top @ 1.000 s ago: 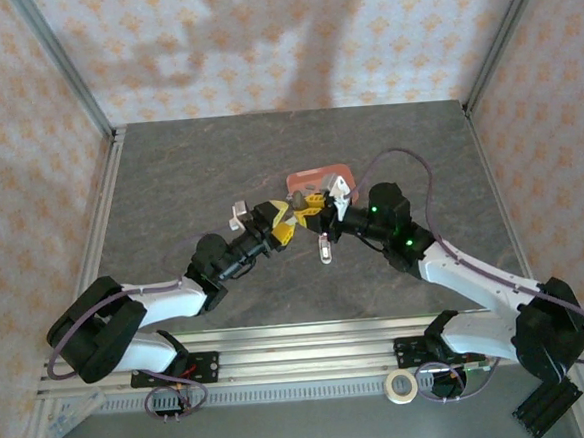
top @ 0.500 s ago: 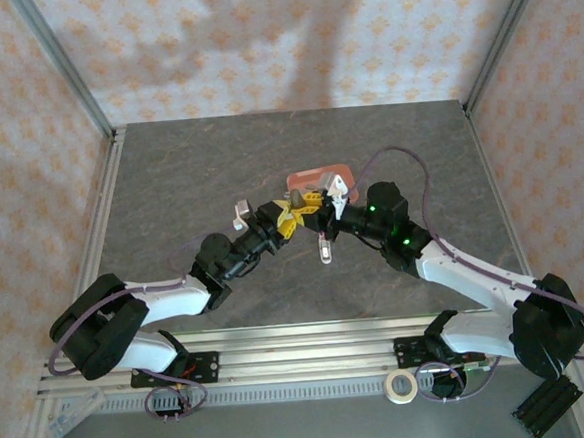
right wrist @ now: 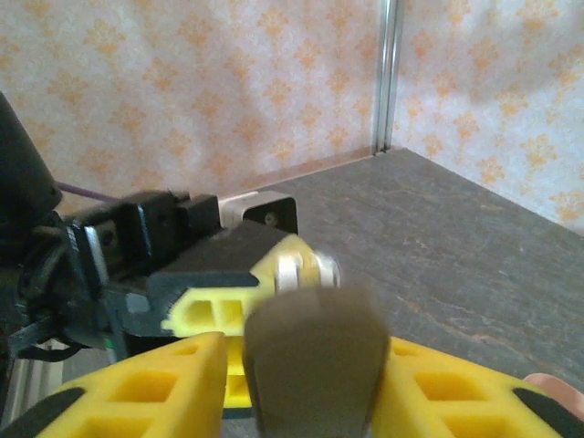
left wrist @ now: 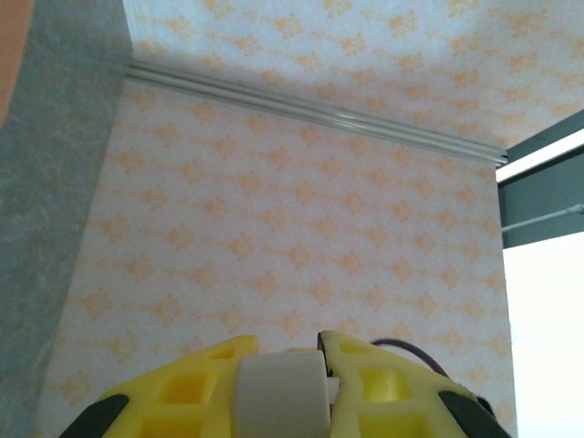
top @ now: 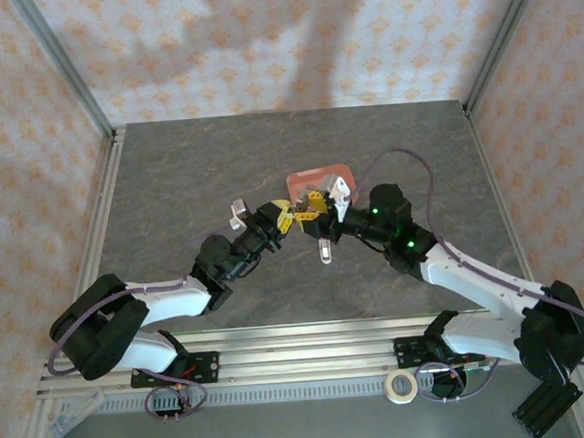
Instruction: Load the staples into the stapler
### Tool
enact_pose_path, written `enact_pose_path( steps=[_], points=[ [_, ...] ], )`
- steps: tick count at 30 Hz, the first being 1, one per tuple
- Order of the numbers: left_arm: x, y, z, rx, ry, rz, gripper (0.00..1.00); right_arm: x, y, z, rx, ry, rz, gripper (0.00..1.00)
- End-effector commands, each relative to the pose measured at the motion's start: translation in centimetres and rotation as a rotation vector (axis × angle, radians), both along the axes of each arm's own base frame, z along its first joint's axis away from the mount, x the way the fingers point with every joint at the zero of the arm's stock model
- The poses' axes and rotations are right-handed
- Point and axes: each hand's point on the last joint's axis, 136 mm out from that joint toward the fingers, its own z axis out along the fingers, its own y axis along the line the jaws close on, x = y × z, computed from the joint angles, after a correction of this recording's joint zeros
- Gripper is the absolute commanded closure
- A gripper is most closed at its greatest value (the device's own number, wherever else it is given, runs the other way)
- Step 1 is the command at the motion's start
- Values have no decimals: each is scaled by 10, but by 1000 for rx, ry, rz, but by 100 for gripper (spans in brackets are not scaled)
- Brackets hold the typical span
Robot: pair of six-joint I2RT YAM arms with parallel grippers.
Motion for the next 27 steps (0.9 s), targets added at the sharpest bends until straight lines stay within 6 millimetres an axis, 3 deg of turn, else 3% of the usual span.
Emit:
enact_pose_path(
  steps=[1,8,11,20,27],
  points=[
    [0,6,-21,142,-33,44,88,-10,-16,8,7,-8,-48,55],
    [-5,3,-65,530,-119,-3,92,-18,-47,-8,-36,88,-176,51],
    [-9,6,-73,690,-164,-30,92,-22,-54,-16,-63,149,-196,52],
    [-23,20,-52,1073,-378,-108,92,-34,-53,-33,-136,235,-149,53],
    [-49,14,-42,1329,-773,-280,91,-23,-61,-30,-73,244,-241,52]
  ],
)
